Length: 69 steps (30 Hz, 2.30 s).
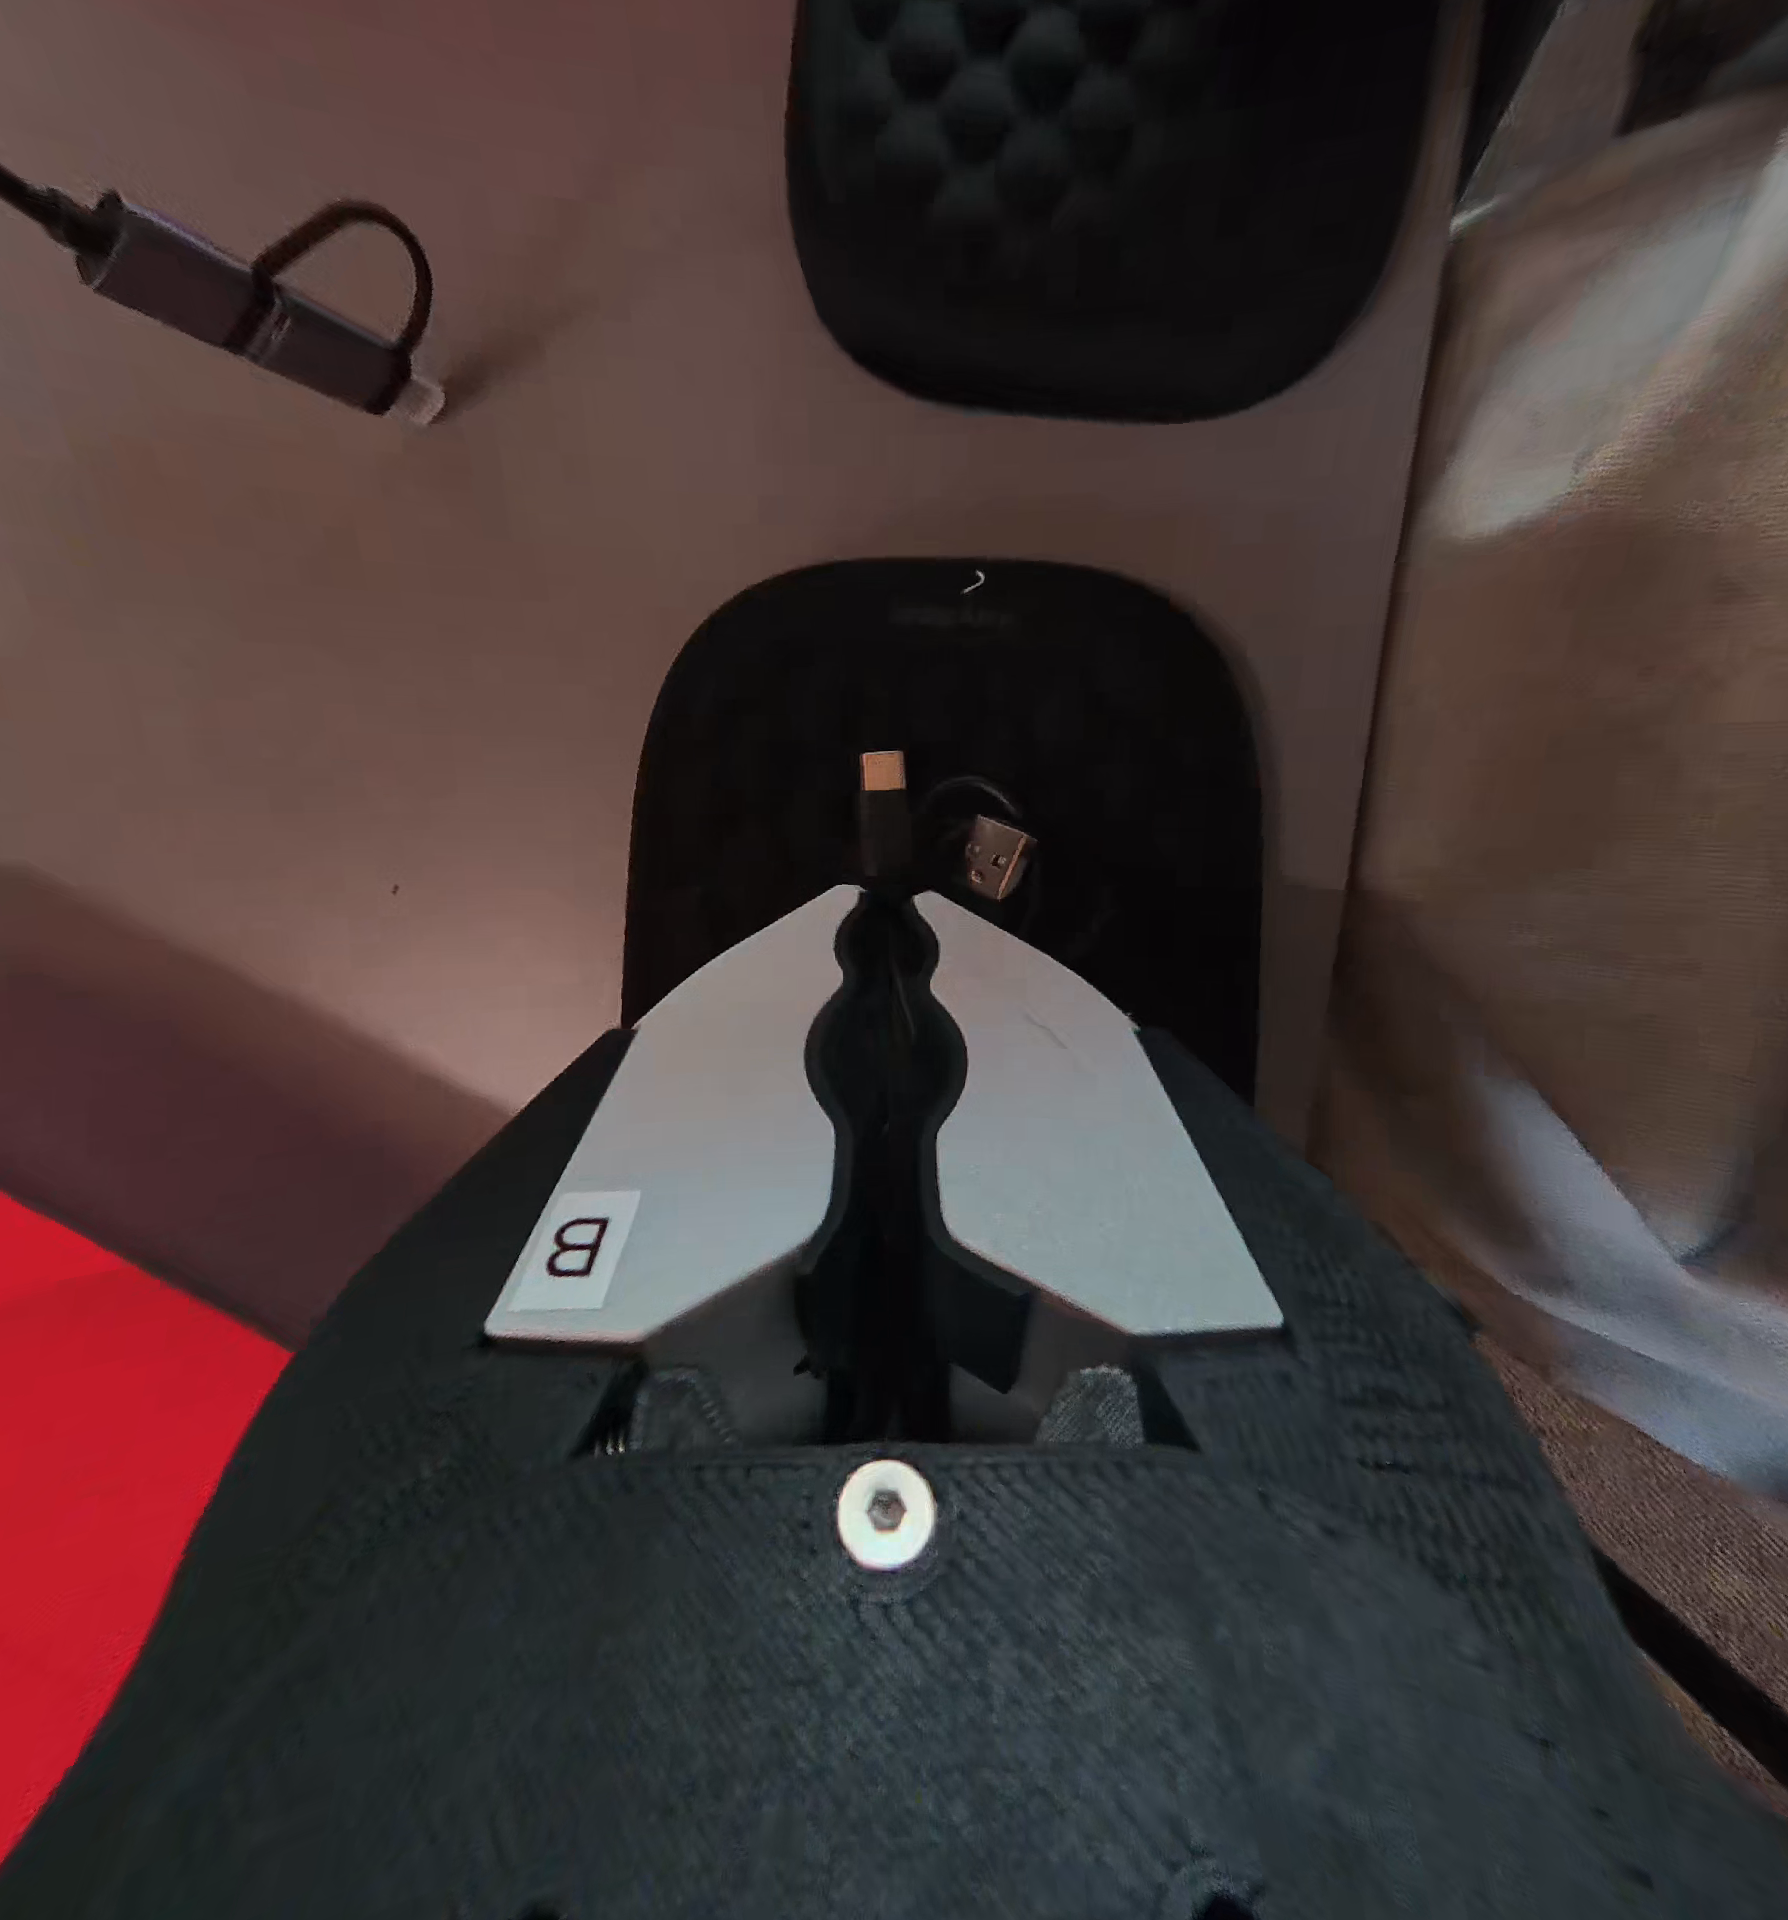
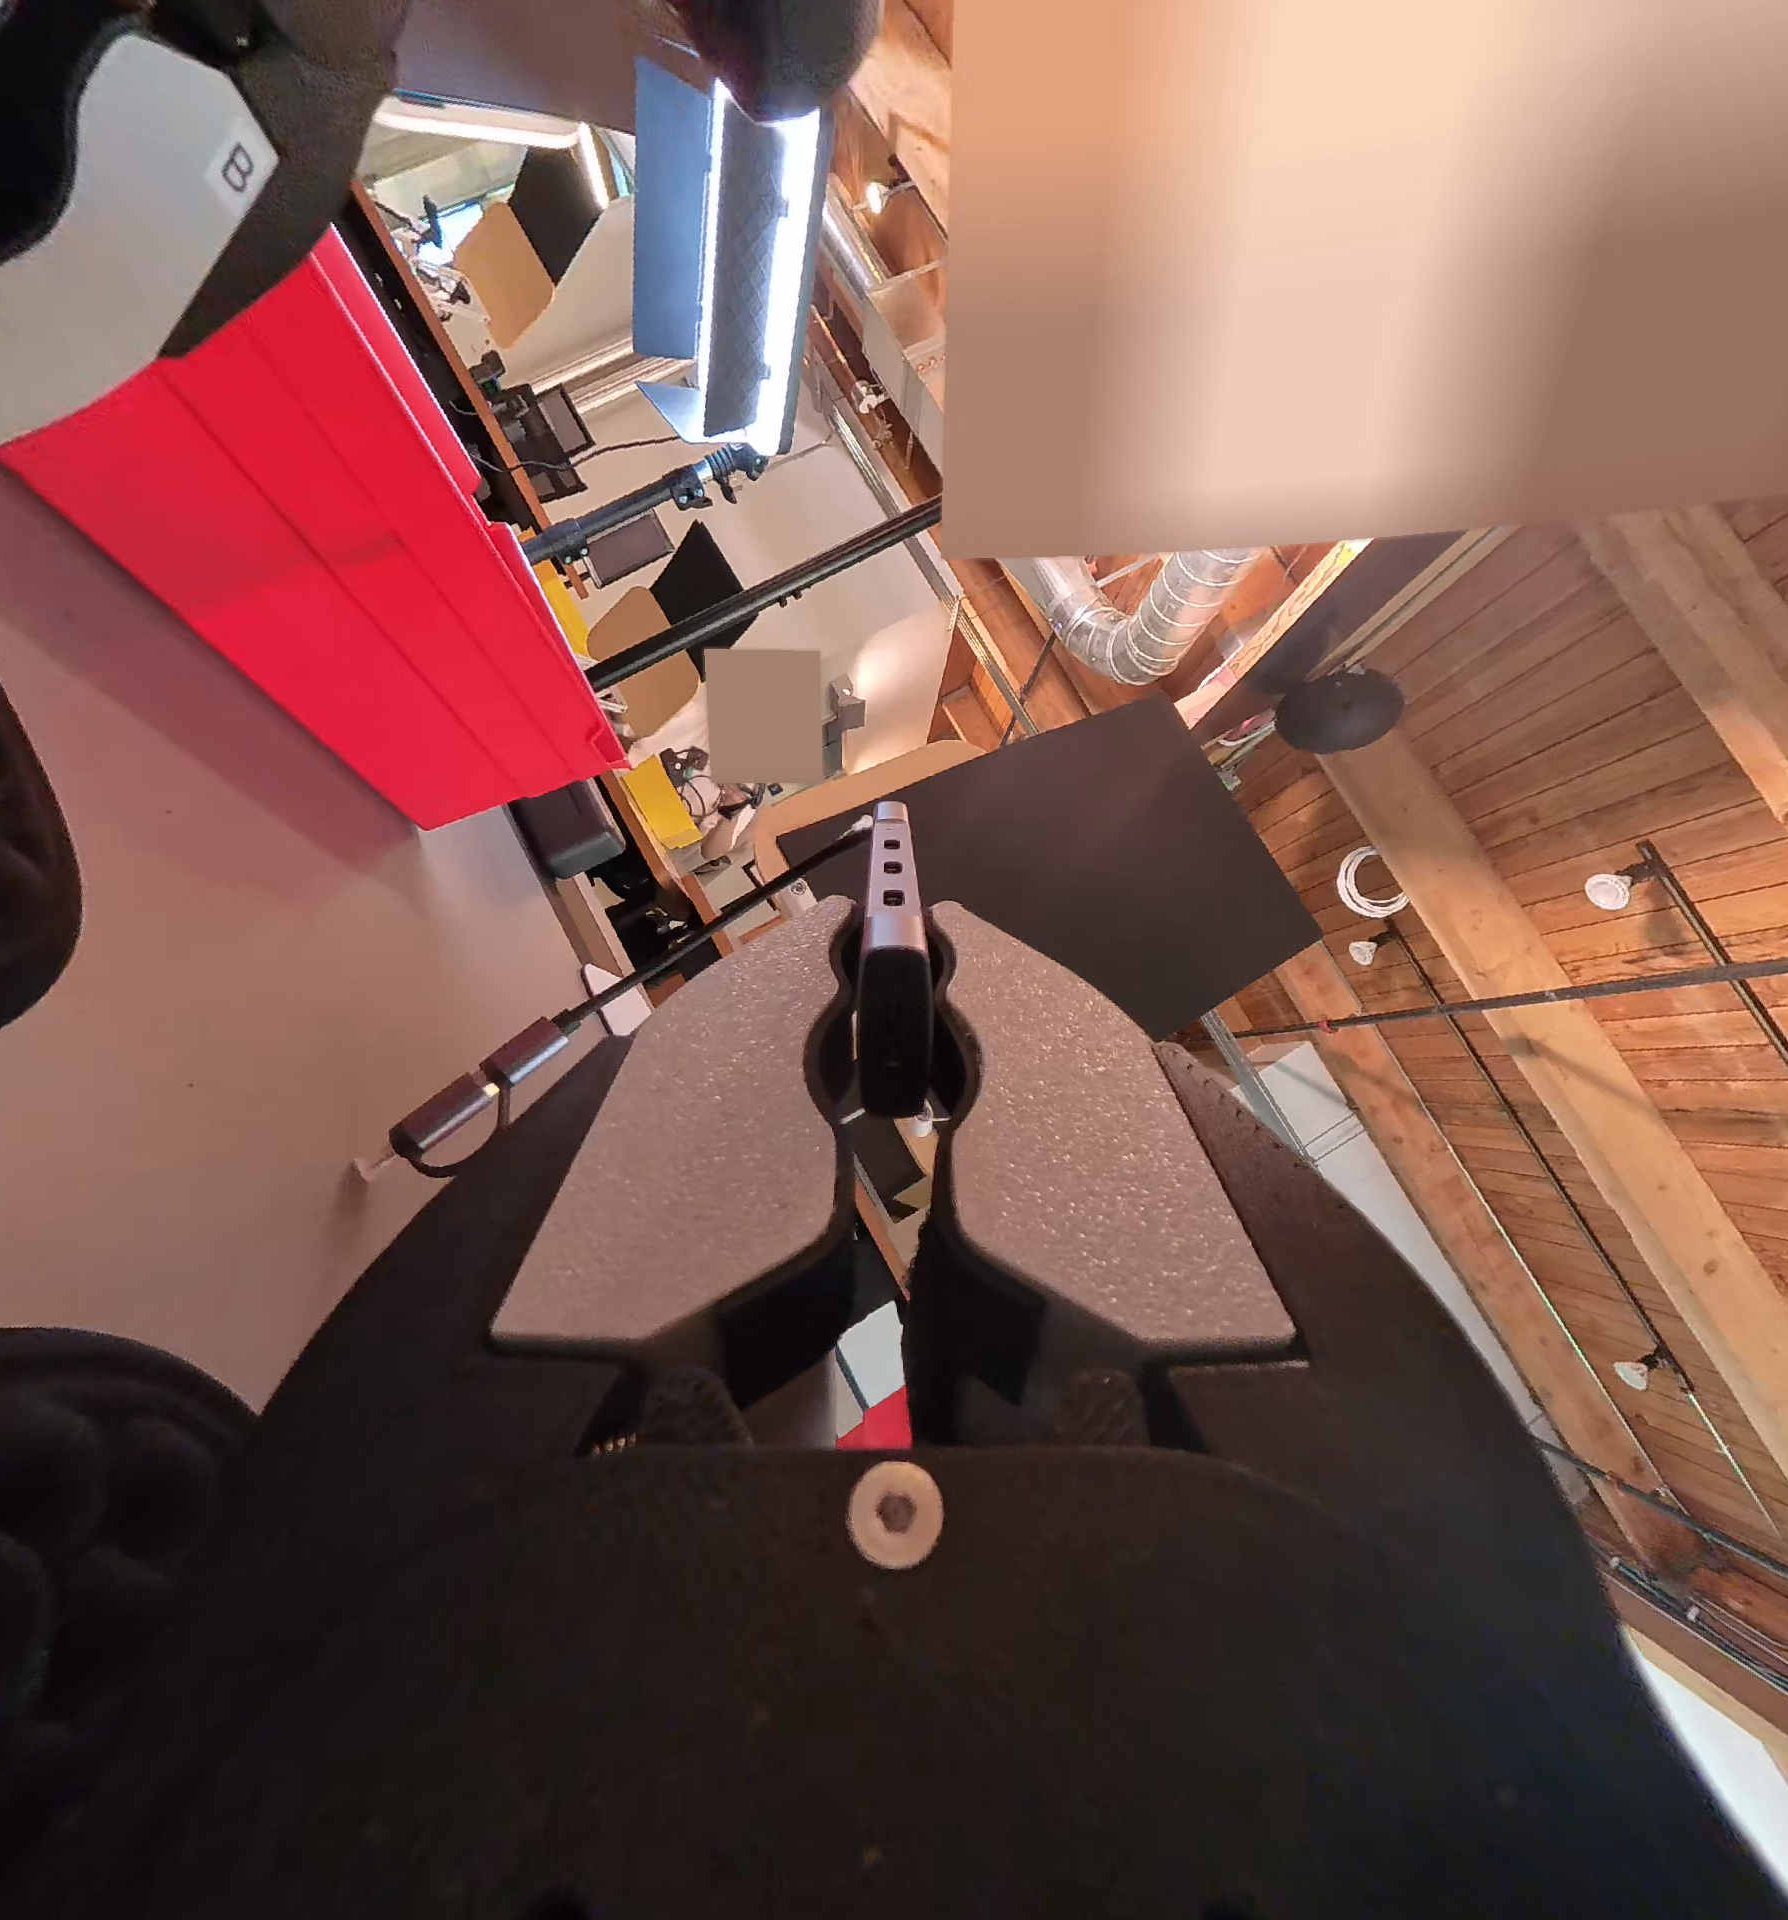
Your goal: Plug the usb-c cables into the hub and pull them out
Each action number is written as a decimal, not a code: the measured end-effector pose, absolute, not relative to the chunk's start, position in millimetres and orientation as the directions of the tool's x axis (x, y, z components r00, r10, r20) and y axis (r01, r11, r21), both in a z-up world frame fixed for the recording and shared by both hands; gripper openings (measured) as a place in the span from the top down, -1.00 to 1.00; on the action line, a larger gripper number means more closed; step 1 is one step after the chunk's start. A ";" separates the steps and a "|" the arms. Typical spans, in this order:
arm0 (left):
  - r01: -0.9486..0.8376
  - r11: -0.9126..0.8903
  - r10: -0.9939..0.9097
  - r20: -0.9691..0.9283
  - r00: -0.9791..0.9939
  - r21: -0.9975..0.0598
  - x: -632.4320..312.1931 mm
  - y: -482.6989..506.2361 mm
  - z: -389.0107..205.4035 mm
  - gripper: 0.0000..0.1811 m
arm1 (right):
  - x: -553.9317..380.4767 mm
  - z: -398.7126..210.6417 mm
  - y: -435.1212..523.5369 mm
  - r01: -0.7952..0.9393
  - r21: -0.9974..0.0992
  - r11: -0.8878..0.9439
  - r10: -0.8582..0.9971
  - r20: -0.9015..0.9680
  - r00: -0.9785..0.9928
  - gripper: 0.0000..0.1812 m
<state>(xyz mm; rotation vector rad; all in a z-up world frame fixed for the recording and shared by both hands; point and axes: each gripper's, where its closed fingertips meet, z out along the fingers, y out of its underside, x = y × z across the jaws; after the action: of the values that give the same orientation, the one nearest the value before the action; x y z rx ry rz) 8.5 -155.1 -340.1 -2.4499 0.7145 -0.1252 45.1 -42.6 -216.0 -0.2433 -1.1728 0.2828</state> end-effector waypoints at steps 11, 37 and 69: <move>-0.311 -0.691 -0.419 0.011 0.908 -0.653 6.5 -142.6 -344.4 0.95 | 43.9 -217.3 -44.2 -0.106 -0.333 0.937 0.349 0.870 0.349 0.91; -0.322 -0.736 -0.409 0.013 0.912 -0.596 6.0 -126.7 -354.5 0.92 | 39.3 -227.6 -47.1 -0.122 -0.387 0.914 0.406 0.876 0.260 0.91; -0.139 -0.892 -0.176 0.048 0.983 -0.430 -17.0 -100.1 -333.6 0.92 | -15.5 -316.7 -56.0 0.235 0.154 0.960 -0.106 0.973 -0.205 0.91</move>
<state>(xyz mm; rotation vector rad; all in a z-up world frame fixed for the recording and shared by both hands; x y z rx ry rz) -17.0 -100.1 -333.6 -2.6910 0.2249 -0.1182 -15.5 -56.0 -316.7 -0.0971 -1.7515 -0.3103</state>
